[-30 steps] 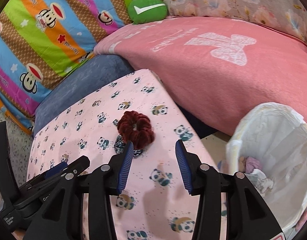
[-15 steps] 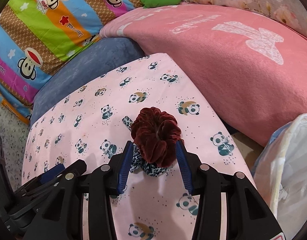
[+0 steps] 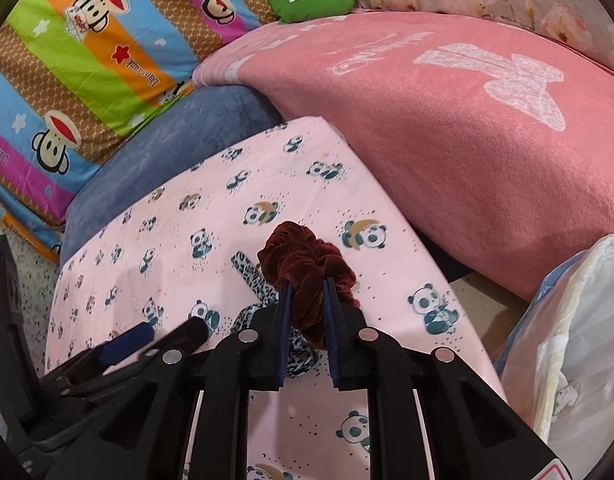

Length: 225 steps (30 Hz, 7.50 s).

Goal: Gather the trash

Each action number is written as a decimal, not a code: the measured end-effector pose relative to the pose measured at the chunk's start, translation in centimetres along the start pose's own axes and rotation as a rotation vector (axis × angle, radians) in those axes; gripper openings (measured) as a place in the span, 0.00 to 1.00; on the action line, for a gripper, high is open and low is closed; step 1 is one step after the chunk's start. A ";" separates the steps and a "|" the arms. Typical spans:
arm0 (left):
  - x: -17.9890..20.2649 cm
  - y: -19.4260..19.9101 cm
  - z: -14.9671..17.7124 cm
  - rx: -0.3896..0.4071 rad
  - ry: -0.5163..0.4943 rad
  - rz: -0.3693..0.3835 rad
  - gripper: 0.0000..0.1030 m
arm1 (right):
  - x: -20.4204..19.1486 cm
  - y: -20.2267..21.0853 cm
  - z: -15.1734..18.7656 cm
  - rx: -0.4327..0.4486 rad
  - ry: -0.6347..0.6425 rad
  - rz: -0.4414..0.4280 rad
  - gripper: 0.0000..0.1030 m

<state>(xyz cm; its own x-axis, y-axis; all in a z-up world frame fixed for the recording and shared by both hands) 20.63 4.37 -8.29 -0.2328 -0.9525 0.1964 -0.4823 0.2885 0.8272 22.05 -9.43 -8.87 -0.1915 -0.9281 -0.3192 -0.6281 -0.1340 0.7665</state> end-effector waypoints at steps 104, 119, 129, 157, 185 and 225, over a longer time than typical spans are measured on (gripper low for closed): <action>22.4 8.9 6.0 0.137 -0.367 0.049 0.71 | 19.6 24.6 3.6 0.261 -0.130 0.186 0.52; 20.5 10.6 6.6 0.178 -0.337 -0.072 0.89 | 17.8 25.1 5.3 0.235 -0.034 0.276 0.83; 20.0 10.5 7.4 0.162 -0.328 -0.104 0.89 | 17.9 25.0 5.7 0.202 -0.014 0.280 0.90; 21.7 10.6 9.3 0.100 -0.340 -0.141 0.90 | 18.7 25.2 8.0 0.154 0.038 0.353 0.90; 22.7 10.7 10.3 0.048 -0.364 -0.158 0.90 | 20.0 26.3 9.0 0.152 0.041 0.370 0.90; 22.4 10.4 10.5 0.040 -0.365 -0.185 0.90 | 19.4 25.0 9.2 0.126 0.064 0.365 0.90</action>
<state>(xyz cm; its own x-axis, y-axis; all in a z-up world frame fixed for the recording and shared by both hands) 1.53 -12.93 -0.84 -0.4197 -0.8935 -0.1594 -0.5748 0.1258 0.8086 -4.26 -27.64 -1.05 -0.3747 -0.9272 0.0002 -0.6161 0.2491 0.7472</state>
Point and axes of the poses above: each gripper's, at about its wrist camera, not at the fingertips, and y roughly against the way its jaws point, x to its right, z to its underside, the point moved 2 cm from there along -y, roughly the way its jaws point, and after that the axes turned 5 degrees about -y, right-handed, at the moved point
